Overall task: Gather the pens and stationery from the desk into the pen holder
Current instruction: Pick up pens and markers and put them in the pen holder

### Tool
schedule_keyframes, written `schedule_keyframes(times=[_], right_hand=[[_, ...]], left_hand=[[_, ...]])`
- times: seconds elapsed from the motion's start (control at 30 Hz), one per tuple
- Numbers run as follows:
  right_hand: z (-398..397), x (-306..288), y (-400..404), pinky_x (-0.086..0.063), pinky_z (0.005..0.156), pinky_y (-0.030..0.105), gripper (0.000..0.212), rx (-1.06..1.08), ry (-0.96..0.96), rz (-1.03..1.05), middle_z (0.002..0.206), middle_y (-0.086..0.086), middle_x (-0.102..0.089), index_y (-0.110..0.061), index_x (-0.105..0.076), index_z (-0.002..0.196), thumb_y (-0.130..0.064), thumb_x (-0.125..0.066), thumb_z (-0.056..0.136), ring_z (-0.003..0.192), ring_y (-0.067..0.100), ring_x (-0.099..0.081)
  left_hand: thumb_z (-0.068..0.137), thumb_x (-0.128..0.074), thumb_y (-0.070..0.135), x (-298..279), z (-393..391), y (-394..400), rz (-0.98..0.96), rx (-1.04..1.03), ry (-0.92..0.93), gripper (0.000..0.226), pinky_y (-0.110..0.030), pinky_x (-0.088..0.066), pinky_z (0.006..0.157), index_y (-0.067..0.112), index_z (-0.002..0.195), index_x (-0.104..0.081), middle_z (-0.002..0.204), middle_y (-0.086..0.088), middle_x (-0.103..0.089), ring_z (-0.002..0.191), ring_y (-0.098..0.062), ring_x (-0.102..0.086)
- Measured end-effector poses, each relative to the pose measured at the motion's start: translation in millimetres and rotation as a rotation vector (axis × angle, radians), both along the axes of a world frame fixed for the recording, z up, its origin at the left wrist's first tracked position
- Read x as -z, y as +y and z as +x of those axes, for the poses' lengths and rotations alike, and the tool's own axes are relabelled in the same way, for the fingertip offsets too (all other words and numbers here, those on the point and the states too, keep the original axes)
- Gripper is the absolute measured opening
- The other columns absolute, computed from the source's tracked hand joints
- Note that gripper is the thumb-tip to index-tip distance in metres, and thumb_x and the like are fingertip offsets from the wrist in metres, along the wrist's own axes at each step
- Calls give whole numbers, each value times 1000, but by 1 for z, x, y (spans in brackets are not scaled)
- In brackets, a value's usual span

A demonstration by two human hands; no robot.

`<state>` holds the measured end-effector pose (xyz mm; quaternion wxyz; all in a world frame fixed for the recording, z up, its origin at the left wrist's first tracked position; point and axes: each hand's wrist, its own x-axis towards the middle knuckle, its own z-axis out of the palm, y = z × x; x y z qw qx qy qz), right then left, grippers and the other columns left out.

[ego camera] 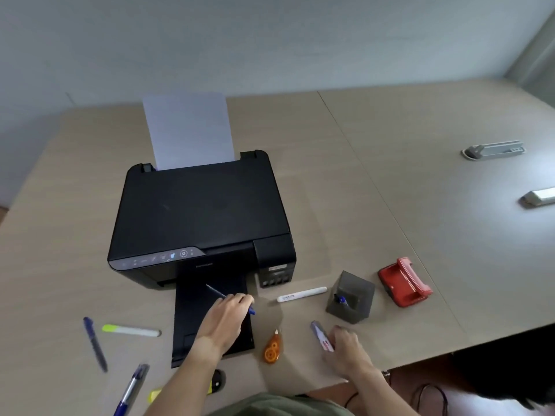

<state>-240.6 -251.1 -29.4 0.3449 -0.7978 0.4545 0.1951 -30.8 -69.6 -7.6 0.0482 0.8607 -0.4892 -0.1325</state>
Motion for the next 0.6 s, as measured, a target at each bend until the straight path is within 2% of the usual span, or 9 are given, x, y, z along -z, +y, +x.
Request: schedule_keyframes(times=[0.13, 0.23, 0.27, 0.33, 0.37, 0.43, 0.5, 0.6], right_hand=[[-10, -6, 0, -46, 66, 36, 17, 48, -19, 19, 96, 13, -58, -16, -43, 80, -20, -56, 69, 74, 28, -51], [-18, -8, 0, -44, 64, 35, 30, 98, -82, 29, 94, 13, -59, -14, -49, 95, -18, -51, 66, 77, 30, -54], [-20, -8, 1, -42, 62, 34, 28, 110, -112, 19, 91, 14, -59, -15, -48, 93, -18, -49, 66, 76, 31, -54], [-26, -11, 1, -40, 60, 36, 13, 155, -161, -16, 82, 12, -57, -22, -40, 77, -18, -46, 66, 73, 31, -53], [-28, -12, 0, -38, 58, 35, 13, 180, -187, -24, 78, 10, -56, -25, -36, 71, -18, -46, 68, 69, 29, -51], [-33, -13, -2, -36, 53, 34, 11, 214, -267, -56, 72, 7, -56, -24, -39, 70, -19, -46, 76, 63, 24, -51], [-37, -14, -5, -38, 55, 34, 11, 235, -402, -112, 68, 2, -56, -23, -47, 76, -20, -45, 86, 61, 17, -53], [-39, -27, -10, -37, 60, 21, 25, 210, -571, -257, 70, -8, -51, -30, -43, 74, -15, -47, 93, 66, 9, -50]], left_hand=[[59, -78, -6, 6, 0, -8, 75, 13, -38, 44, -27, -52, 65, 24, 87, -62, 81, 6, -64, 73, -14, -63], [51, -84, -3, 10, -2, -14, 124, 87, -88, 47, -25, -52, 60, 23, 84, -64, 76, 5, -62, 67, -13, -62], [52, -83, -3, 11, -3, -17, 125, 111, -97, 47, -24, -52, 60, 23, 87, -66, 78, 4, -62, 67, -13, -62], [63, -79, 1, 7, -8, -25, 106, 161, -74, 41, -24, -53, 64, 22, 97, -68, 86, 3, -61, 72, -13, -62], [72, -74, 5, 5, -11, -31, 84, 183, -52, 35, -24, -52, 67, 21, 102, -67, 90, 2, -61, 75, -14, -61], [90, -57, 11, -1, -18, -44, 31, 199, 11, 23, -27, -52, 75, 18, 111, -63, 100, 0, -58, 83, -16, -60], [96, -45, 14, -8, -25, -59, -41, 207, 63, 20, -29, -52, 79, 17, 109, -60, 102, 0, -54, 85, -17, -57], [98, -44, 23, -25, -35, -84, -209, 128, 224, 15, -29, -51, 71, 19, 99, -59, 96, 4, -54, 79, -15, -57]])
